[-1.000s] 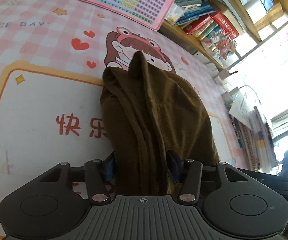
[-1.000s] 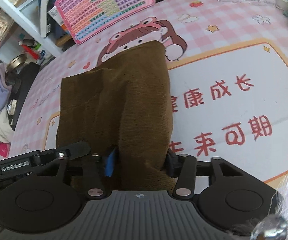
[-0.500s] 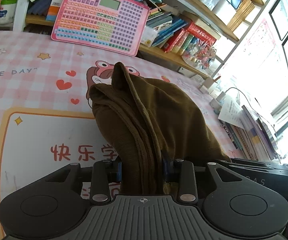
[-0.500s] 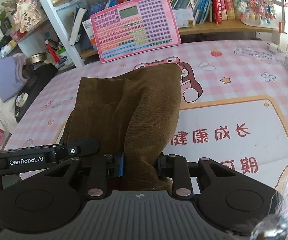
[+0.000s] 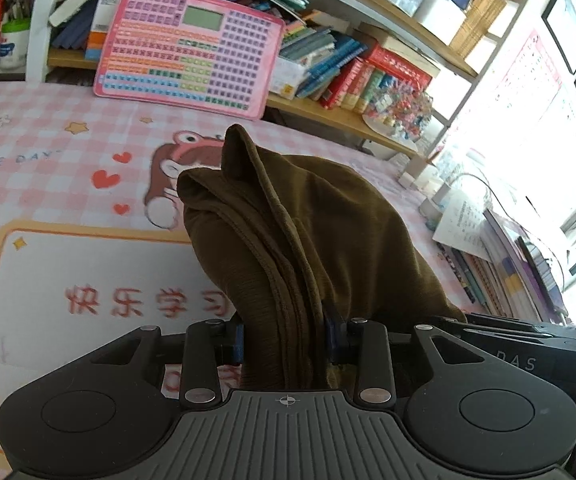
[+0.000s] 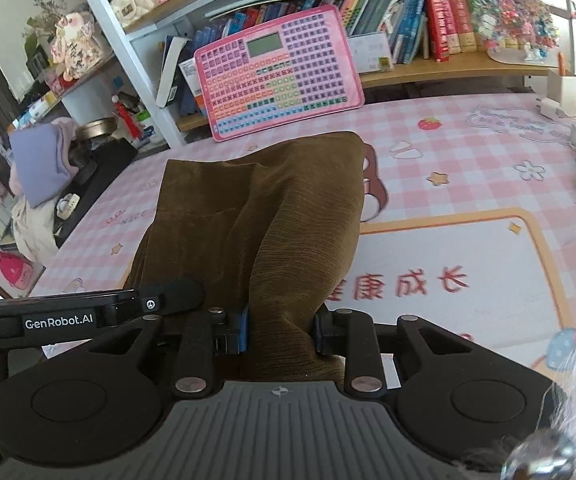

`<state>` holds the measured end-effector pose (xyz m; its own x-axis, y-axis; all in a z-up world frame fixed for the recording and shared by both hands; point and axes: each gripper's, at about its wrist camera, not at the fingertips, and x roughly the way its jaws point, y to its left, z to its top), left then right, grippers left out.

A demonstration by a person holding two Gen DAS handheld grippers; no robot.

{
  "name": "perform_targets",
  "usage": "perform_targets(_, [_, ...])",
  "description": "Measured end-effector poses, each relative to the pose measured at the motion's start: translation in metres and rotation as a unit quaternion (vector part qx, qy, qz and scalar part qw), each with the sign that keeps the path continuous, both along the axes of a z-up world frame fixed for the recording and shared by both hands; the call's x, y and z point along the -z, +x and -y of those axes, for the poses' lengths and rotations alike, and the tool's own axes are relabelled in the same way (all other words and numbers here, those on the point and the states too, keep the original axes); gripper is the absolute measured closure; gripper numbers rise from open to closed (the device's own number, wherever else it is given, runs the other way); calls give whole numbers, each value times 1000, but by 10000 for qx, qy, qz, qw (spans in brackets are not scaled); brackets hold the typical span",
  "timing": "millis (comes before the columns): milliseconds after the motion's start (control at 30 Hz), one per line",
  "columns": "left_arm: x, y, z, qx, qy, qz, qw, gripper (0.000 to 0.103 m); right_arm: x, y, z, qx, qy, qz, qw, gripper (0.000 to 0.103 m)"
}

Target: Fold clothes

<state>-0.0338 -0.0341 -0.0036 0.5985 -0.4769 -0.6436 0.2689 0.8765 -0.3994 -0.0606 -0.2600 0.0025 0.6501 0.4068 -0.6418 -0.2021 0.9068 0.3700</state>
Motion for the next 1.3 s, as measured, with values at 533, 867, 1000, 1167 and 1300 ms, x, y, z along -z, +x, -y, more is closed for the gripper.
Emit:
perform_targets(533, [-2,-34,56,257,283,-129,9992,70,6,-46,56,229,242,-53,9994,77])
perform_targets(867, [-3,-40,71,318,333,-102,9989,70,7,-52,67,287,248,-15,9993,77])
perform_targets(1000, [-6,-37,71,327,355,-40,9988,69,6,-51,67,280,269,35,9992,77])
perform_targets(1167, [-11,-31,67,258,345,85,9990,69,2,-43,60,216,266,153,9993,77])
perform_targets(1300, [-10,-24,55,186,281,96,9994,69,1,-33,52,149,221,193,9995,77])
